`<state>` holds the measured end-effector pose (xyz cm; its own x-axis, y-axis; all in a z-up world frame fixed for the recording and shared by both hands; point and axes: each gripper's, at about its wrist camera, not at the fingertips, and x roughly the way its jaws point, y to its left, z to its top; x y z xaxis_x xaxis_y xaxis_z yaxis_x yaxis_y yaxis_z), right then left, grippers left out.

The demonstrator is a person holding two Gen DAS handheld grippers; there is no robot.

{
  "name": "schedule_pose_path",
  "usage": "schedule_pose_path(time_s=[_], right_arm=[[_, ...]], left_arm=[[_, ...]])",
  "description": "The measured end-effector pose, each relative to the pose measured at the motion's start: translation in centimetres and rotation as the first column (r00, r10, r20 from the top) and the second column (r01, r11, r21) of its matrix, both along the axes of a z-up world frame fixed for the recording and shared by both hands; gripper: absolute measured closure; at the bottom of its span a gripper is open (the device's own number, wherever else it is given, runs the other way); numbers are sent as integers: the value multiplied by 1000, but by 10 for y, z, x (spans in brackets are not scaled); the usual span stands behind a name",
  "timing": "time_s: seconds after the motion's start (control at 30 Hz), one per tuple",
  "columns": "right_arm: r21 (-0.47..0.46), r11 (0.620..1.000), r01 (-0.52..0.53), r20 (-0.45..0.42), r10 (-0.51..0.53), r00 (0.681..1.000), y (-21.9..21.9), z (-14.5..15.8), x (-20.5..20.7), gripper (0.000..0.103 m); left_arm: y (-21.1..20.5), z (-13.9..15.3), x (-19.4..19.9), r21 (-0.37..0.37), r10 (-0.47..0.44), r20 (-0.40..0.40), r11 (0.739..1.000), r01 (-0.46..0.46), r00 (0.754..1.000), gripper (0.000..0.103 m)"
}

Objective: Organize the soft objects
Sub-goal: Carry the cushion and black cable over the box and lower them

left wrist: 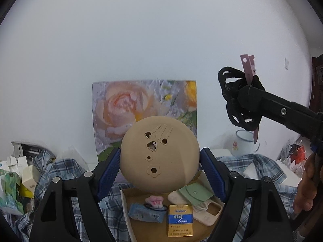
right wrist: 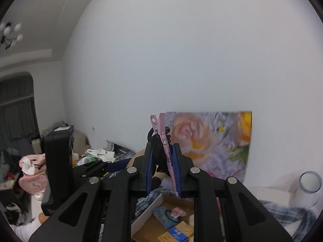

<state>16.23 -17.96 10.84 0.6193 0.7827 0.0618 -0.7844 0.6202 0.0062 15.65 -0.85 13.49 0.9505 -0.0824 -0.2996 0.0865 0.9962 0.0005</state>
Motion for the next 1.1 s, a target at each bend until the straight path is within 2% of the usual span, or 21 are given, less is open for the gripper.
schedule_pose_path(time_s=[0.3,0.37,0.5,0.67,1.1], right_arm=[[-61,998,11,-122,-19,992,21,-21,45,86],[-42,999,-32,-164,25,986,23,-27,53,86],[-77,997,-17,-204,1,979,34,-39,67,86],[-79,996,-43,-289,18,957,43,-58,89,86],[-143,989,-24,-386,-34,922,54,-91,117,86]], left_arm=[[2,-30,24,2,-2,-88,1000,2,996,22],[4,-37,30,-6,-6,-110,1000,6,994,22],[7,-54,41,-9,-1,-155,1000,0,988,22],[9,-79,54,-7,8,-210,1000,-10,978,22],[10,-122,76,2,15,-317,1000,-15,948,22]])
